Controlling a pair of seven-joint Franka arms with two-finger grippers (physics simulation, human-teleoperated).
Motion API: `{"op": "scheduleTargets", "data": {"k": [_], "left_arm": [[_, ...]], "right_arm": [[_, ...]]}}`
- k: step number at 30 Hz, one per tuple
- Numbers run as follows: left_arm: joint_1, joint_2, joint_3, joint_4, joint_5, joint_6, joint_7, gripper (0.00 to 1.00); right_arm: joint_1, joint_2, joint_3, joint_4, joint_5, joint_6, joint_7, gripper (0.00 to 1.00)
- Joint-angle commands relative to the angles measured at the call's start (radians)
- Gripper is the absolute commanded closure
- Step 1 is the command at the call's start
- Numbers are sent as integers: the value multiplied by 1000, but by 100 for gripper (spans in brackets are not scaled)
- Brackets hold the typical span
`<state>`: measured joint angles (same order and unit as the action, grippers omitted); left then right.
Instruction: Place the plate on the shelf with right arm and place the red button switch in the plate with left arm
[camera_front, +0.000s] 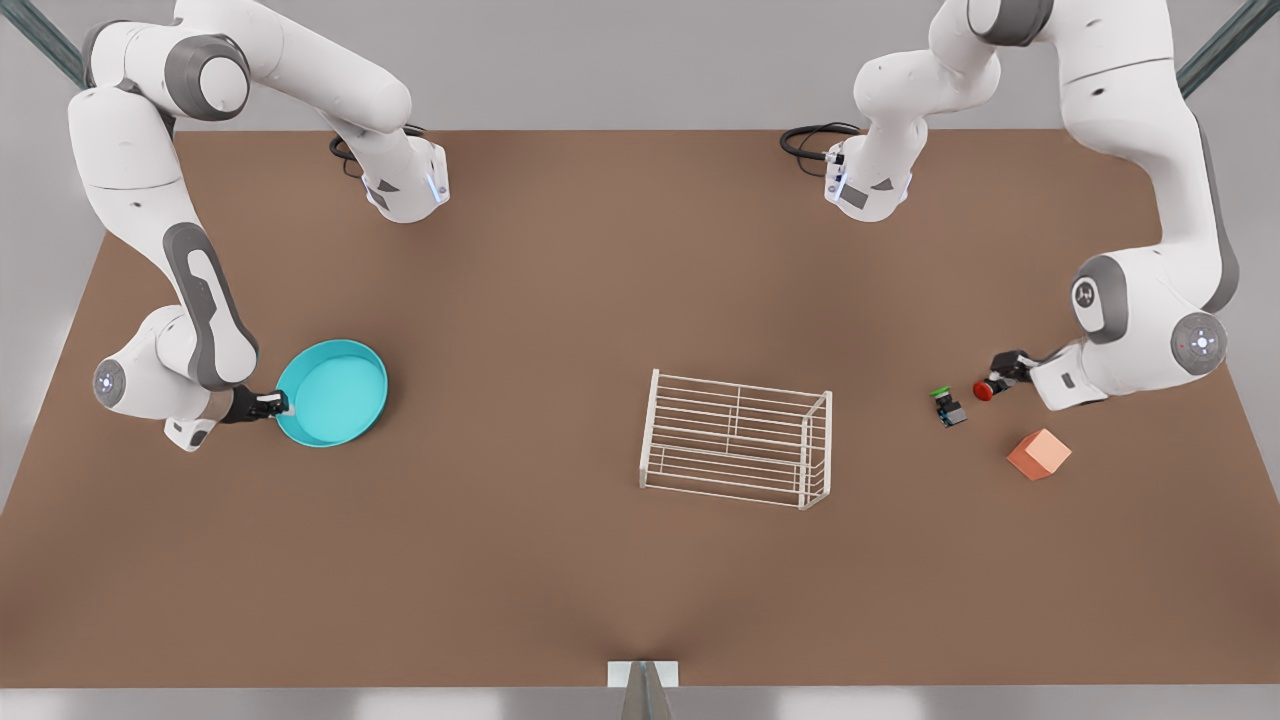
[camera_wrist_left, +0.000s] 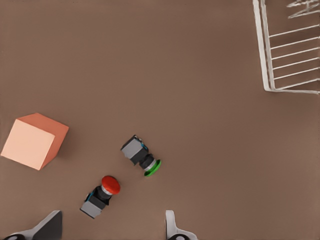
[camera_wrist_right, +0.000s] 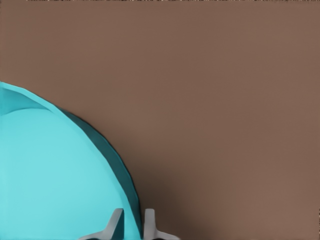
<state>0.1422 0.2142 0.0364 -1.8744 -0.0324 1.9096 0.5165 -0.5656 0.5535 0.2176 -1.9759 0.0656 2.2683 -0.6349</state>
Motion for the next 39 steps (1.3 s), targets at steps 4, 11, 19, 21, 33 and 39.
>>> {"op": "scheduleTargets", "data": {"k": [4,11,19,21,33,39], "left_arm": [[-50,28,-38,81,-43,48,-2208,0],[-43,65,19,38,19,78,-2327,0],[-3,2,57,-270,46,456,-2552,0],[7,16,60,-284,55,456,-2512,0],[59,86,106,-413,143,680,-2469,0],[72,136,125,-413,160,727,-2454,0]], "right_arm": [[3,-3,5,23,-3,-50,-43,76],[1,-10,8,43,-3,-104,-72,81],[0,-32,17,77,-1,-170,-78,83],[0,-44,22,81,-1,-197,-78,83],[111,-66,189,373,210,-403,-48,84],[320,-40,189,483,234,-403,222,84]]}}
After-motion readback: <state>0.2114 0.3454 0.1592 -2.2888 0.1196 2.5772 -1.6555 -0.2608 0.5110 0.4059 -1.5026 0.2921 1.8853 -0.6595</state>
